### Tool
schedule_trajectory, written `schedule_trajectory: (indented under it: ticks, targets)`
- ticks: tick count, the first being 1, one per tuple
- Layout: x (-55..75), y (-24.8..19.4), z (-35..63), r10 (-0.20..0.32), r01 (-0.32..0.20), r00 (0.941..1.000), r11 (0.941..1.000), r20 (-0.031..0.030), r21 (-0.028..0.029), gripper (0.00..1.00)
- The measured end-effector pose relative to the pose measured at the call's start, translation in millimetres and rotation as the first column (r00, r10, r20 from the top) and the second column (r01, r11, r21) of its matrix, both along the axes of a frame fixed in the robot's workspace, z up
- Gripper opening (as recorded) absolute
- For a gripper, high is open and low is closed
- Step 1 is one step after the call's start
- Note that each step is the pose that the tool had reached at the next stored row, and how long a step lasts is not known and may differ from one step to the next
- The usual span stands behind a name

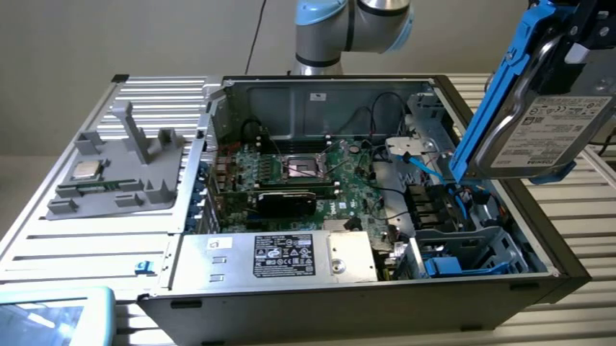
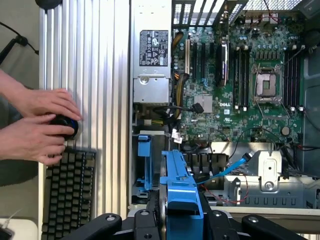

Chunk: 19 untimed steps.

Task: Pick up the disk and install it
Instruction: 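Insert the disk into the insertion slot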

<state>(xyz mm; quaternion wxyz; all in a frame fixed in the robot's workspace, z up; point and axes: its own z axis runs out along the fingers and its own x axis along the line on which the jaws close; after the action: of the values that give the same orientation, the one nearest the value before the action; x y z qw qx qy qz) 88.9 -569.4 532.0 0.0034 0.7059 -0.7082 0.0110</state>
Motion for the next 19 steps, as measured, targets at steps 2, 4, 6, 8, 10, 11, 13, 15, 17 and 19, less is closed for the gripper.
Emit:
schedule_trajectory:
  ticks: [2, 4, 6, 8, 10, 11, 13, 15, 17, 19]
  targets:
    - [-0.3, 0.0, -0.1, 0.0, 0.0, 1.0, 1.0, 0.0, 0.0, 0.37]
    - [-0.5, 0.0, -0.2, 0.0, 0.0, 1.0, 1.0, -0.0002, 0.0021, 0.37]
    - [-0.8, 0.0, -0.5, 0.0, 0.0, 1.0, 0.9999, -0.0006, 0.0127, 0.37]
    - [-1.3, -0.6, -1.1, 0.0, 0.0, 1.0, 0.9996, -0.0009, 0.0292, 0.37]
    - [-1.6, -0.6, -2.6, 0.0, 0.0, 1.0, 0.9996, -0.0012, 0.0295, 0.37]
    - [-1.6, -0.7, -4.1, 0.0, 0.0, 1.0, 0.9996, -0.0018, 0.0297, 0.37]
    - [-1.6, -0.8, -7.7, -0.001, 0.001, 1.0, 0.9996, -0.0033, 0.0296, 0.37]
    - [-1.7, -1.4, -11.3, -0.001, 0.001, 1.0, 0.9996, -0.0048, 0.0296, 0.37]
    - [-1.6, -3.1, -14.9, -0.001, 0.002, 1.0, 0.9996, -0.0057, 0.0296, 0.37]
    - [-1.7, -5.8, -18.6, -0.003, 0.003, 1.0, 0.9996, -0.0061, 0.0296, 0.37]
